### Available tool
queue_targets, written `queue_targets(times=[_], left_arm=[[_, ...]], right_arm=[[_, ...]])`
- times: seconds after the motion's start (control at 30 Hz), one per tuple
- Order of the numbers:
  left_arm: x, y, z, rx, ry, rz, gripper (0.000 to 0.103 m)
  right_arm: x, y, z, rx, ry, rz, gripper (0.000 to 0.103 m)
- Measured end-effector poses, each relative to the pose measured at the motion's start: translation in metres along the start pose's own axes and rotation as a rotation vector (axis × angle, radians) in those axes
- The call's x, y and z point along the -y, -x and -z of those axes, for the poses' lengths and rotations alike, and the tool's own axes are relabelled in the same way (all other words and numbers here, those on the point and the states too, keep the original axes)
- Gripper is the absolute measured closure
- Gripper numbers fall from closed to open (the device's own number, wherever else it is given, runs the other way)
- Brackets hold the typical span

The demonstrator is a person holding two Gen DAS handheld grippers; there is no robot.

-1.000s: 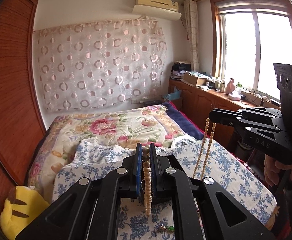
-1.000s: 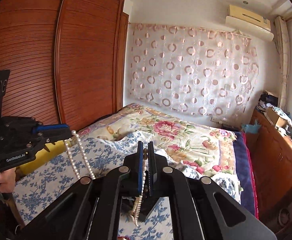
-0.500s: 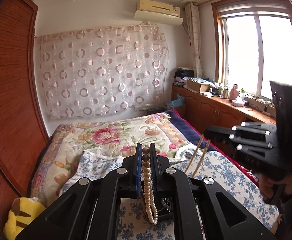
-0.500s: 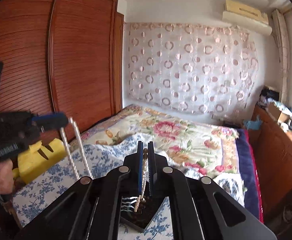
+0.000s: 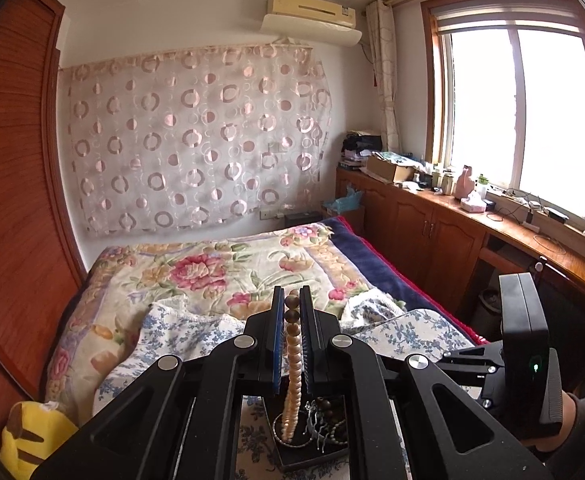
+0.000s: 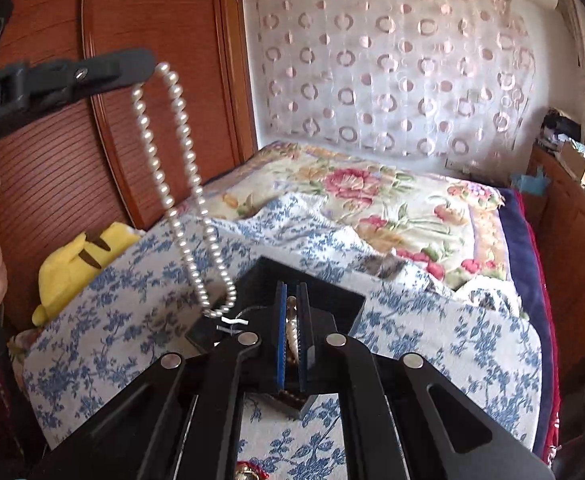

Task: Organize jewelry
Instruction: 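Lift both pearl necklaces into the black box and open both tools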

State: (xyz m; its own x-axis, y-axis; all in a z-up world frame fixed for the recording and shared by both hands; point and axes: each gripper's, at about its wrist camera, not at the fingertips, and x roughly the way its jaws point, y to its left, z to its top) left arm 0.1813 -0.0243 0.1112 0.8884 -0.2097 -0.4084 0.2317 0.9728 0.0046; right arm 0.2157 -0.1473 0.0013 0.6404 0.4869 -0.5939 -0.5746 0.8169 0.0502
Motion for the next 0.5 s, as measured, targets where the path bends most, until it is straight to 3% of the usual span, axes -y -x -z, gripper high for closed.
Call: queue_targets(times=[0.4, 0.5], left_arm=[[-0.001, -0.021, 0.020, -0.043, -0.005, -0.003, 0.095], [0.001, -0.018, 0.025, -0.042, -0.014, -0.003, 0.093]], right_arm=[[0.010, -0.004, 0.023, -0.044, -0.022, 0.004, 0.094], [0.013, -0.004, 0.027, -0.044, -0.029, 0.006, 0.083]])
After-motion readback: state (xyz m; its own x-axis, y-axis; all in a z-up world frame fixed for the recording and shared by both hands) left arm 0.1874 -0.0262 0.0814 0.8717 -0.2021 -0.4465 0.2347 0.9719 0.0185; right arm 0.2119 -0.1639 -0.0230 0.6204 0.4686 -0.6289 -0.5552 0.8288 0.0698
